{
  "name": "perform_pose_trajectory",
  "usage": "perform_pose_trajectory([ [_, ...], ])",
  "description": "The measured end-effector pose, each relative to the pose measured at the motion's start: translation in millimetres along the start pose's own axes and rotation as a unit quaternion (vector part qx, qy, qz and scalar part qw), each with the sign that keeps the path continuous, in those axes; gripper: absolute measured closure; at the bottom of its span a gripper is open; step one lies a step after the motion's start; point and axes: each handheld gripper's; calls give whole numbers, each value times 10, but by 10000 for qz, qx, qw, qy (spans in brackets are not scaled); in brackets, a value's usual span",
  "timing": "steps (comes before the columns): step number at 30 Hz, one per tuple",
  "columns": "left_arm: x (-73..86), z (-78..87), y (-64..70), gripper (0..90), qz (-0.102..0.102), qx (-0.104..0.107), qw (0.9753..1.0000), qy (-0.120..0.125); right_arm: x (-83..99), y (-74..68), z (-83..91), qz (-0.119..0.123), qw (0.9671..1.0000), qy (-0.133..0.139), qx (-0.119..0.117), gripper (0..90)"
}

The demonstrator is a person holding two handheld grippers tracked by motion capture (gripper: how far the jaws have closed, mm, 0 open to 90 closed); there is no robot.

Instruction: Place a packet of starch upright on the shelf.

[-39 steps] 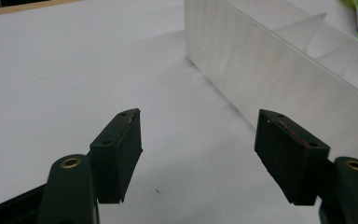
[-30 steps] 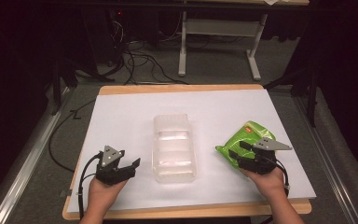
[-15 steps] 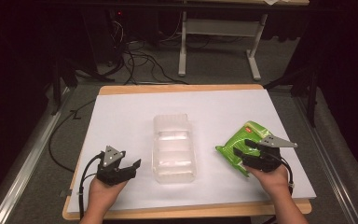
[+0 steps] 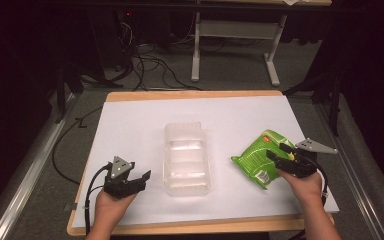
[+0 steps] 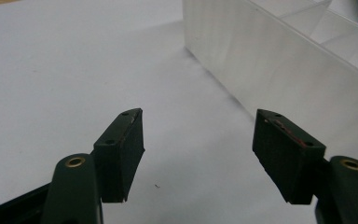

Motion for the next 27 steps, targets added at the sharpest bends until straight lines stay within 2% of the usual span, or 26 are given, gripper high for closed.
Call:
perform_pose_trajectory([
  [7, 7, -6, 4, 345, 0, 21, 10000, -11, 77, 328, 18, -390, 9985, -110, 365, 363],
  [10, 8, -12, 7, 346, -23, 28, 10000, -35, 133, 464, 31, -599, 9968, -175, 504, 359],
  [14, 7, -16, 10, 347, -41, 41, 10000, -54, 232, 608, 7, -912, 9936, -346, 567, 325],
  [17, 8, -18, 15, 348, -41, 41, 10000, -51, 288, 670, -35, -1121, 9909, -489, 555, 263],
  [20, 9, -21, 18, 348, -64, 46, 9999, -71, 317, 681, -92, -1142, 9898, -649, 546, 201],
  [26, 14, -26, 30, 348, -91, 42, 9999, -85, 356, 751, -160, -1338, 9857, -824, 603, 150],
  [27, 16, -21, 29, 348, -128, 27, 9999, -104, 368, 766, -175, -1415, 9842, -889, 584, 146],
])
Point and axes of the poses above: each handheld gripper's, and its own axes: z roughly backward along the jaws, x roughly out of its underside, y roughly to its right, and after that the axes turned 5 degrees about z, right-handed
